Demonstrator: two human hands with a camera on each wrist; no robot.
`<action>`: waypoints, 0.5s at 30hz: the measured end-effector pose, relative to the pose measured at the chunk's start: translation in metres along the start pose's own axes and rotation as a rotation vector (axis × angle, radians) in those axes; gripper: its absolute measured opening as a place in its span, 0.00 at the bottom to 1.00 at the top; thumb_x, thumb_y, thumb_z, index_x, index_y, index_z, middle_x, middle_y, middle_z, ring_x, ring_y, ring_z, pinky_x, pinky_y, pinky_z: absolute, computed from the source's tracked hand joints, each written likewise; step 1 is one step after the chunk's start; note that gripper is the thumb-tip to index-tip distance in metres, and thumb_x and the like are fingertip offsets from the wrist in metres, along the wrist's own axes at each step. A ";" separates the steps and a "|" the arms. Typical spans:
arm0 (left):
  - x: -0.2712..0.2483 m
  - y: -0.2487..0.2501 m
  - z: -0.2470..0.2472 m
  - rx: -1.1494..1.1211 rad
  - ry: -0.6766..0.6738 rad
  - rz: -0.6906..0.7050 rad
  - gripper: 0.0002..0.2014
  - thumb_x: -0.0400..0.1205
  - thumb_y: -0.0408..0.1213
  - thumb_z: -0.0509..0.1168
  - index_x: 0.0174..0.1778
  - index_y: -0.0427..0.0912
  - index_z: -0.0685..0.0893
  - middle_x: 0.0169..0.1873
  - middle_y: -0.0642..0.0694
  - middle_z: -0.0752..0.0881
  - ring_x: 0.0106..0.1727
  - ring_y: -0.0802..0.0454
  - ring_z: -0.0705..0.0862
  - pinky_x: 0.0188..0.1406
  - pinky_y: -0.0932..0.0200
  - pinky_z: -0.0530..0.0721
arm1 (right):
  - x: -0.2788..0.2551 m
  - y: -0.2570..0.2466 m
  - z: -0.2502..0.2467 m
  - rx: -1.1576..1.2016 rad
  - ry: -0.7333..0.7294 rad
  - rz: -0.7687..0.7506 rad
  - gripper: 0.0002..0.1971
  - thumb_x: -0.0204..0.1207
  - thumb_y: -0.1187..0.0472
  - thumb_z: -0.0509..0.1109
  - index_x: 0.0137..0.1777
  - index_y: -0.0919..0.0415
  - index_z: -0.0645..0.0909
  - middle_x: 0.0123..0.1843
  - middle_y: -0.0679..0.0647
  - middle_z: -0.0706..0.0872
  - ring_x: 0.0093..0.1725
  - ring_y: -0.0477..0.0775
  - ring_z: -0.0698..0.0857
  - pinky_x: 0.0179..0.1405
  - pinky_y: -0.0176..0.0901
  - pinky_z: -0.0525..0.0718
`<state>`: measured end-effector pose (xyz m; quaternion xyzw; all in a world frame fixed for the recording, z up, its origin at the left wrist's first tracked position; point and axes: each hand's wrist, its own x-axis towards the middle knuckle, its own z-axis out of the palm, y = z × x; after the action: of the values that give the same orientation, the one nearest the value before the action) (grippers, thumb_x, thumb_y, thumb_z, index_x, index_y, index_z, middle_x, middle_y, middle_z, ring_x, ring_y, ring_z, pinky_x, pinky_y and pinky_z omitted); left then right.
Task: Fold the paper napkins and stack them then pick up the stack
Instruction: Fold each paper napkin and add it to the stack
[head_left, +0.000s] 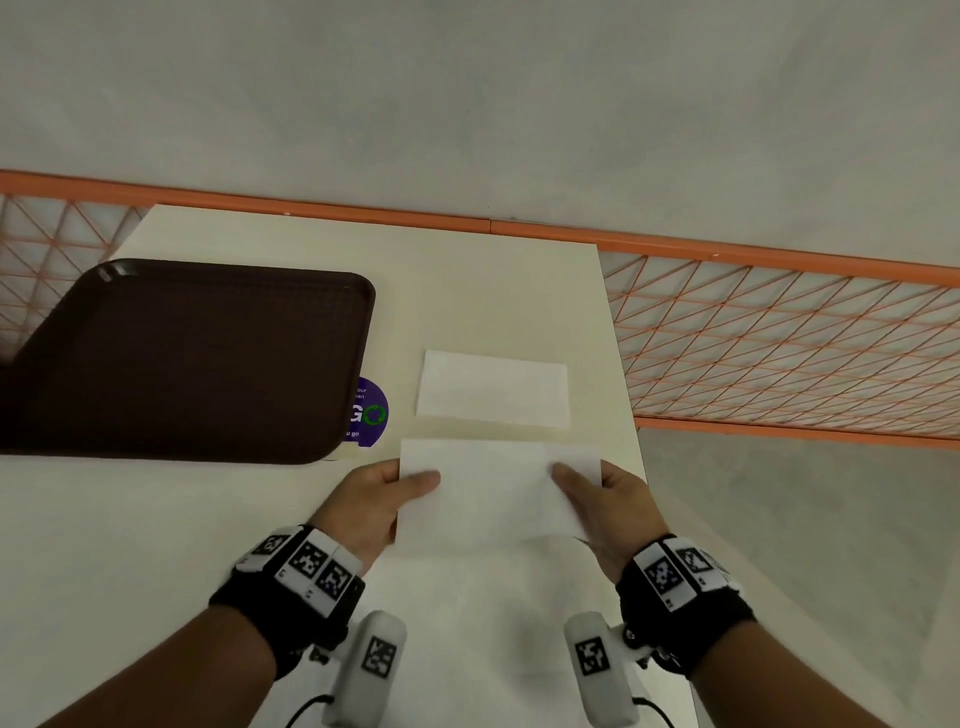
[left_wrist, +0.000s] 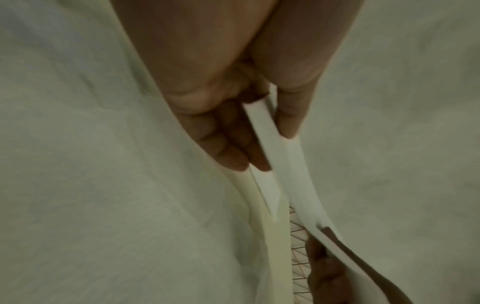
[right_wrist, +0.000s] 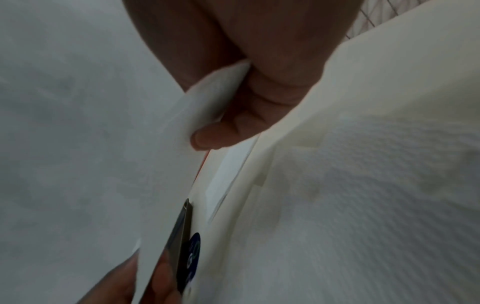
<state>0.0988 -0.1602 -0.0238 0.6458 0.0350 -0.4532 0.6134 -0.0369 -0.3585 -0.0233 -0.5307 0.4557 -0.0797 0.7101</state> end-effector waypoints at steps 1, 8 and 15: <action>0.008 0.001 0.002 0.022 0.062 0.023 0.07 0.77 0.35 0.72 0.49 0.40 0.90 0.50 0.39 0.91 0.57 0.35 0.87 0.64 0.38 0.81 | 0.007 -0.001 0.002 -0.047 0.030 -0.014 0.06 0.75 0.62 0.75 0.47 0.64 0.88 0.45 0.61 0.92 0.44 0.63 0.90 0.50 0.60 0.89; 0.073 0.048 0.011 0.431 0.325 0.200 0.08 0.82 0.43 0.67 0.42 0.43 0.87 0.40 0.45 0.90 0.45 0.44 0.88 0.54 0.46 0.87 | 0.061 -0.035 0.011 -0.448 0.012 -0.098 0.06 0.79 0.61 0.70 0.48 0.64 0.84 0.45 0.59 0.89 0.40 0.60 0.89 0.39 0.55 0.91; 0.122 0.073 0.024 0.807 0.453 0.362 0.15 0.84 0.44 0.62 0.43 0.33 0.81 0.39 0.41 0.86 0.43 0.39 0.84 0.39 0.55 0.77 | 0.109 -0.064 0.018 -0.692 0.151 -0.186 0.07 0.77 0.57 0.71 0.43 0.60 0.82 0.43 0.56 0.87 0.36 0.59 0.90 0.32 0.48 0.90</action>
<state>0.2014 -0.2605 -0.0409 0.9098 -0.1235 -0.1649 0.3604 0.0624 -0.4384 -0.0314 -0.7715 0.4566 -0.0239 0.4424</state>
